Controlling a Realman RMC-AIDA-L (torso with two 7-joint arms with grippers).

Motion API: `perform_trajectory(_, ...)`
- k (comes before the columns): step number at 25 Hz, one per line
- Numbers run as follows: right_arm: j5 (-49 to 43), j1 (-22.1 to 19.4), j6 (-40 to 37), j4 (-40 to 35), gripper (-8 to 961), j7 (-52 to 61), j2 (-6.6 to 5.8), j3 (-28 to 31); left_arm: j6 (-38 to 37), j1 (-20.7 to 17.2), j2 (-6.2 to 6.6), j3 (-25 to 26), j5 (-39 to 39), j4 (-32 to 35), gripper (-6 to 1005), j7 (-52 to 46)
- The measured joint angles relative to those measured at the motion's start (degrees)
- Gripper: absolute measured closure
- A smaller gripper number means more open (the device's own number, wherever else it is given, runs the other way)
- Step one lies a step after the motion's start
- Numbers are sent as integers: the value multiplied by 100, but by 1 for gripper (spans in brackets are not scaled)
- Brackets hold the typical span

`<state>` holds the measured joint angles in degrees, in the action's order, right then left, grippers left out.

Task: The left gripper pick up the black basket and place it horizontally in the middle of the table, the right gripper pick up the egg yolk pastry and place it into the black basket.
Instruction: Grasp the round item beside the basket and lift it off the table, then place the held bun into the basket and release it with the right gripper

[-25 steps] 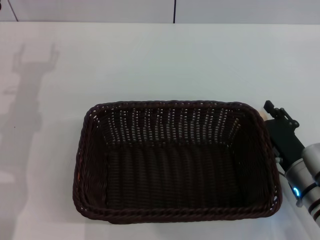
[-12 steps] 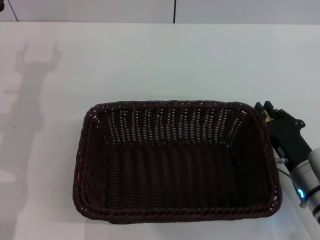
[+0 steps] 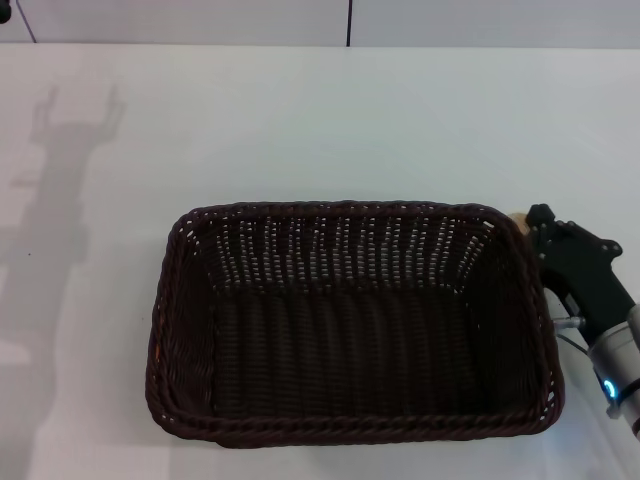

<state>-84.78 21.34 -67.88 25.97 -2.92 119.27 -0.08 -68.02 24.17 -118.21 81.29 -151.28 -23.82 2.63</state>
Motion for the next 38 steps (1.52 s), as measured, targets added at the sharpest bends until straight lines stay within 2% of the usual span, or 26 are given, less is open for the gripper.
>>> perform_trajectory(2,-4,-46,-161,8,953,-1,0,2,0,0,0,0,-30,0,183,0)
perform_trajectory(10,-162,-321,-1185,110,923,-5,2,-67,0,0,0,0,-37,0,183,-5)
perform_trajectory(11,-352,-434,-1597,141,920,-13,6,-70,0,0,0,0,-37,0,183,-5)
perform_trajectory(12,-352,-434,-1597,141,916,-13,6,-70,0,0,0,0,-37,0,183,-5)
perform_trajectory(15,-630,-620,-2332,226,905,-22,9,-73,65,13,0,0,-35,1,183,-7)
perform_trajectory(16,-872,-714,-2829,276,901,-23,9,-74,74,13,0,0,-35,4,183,-10)
perform_trajectory(20,-1313,-733,-3283,435,886,-24,3,-77,85,15,0,0,-34,8,183,-29)
perform_trajectory(30,-2454,-243,-3091,842,849,-24,-1,-78,88,15,0,0,-35,9,183,-50)
perform_trajectory(31,-2801,-173,-3016,866,845,-24,-9,-72,88,8,0,0,-38,9,183,-51)
perform_trajectory(34,-3215,-170,-3005,852,834,-24,-5,-28,88,-6,0,0,-40,9,183,-56)
perform_trajectory(38,-3255,-195,-3015,850,820,-25,3,-8,88,-17,1,0,-41,9,183,-61)
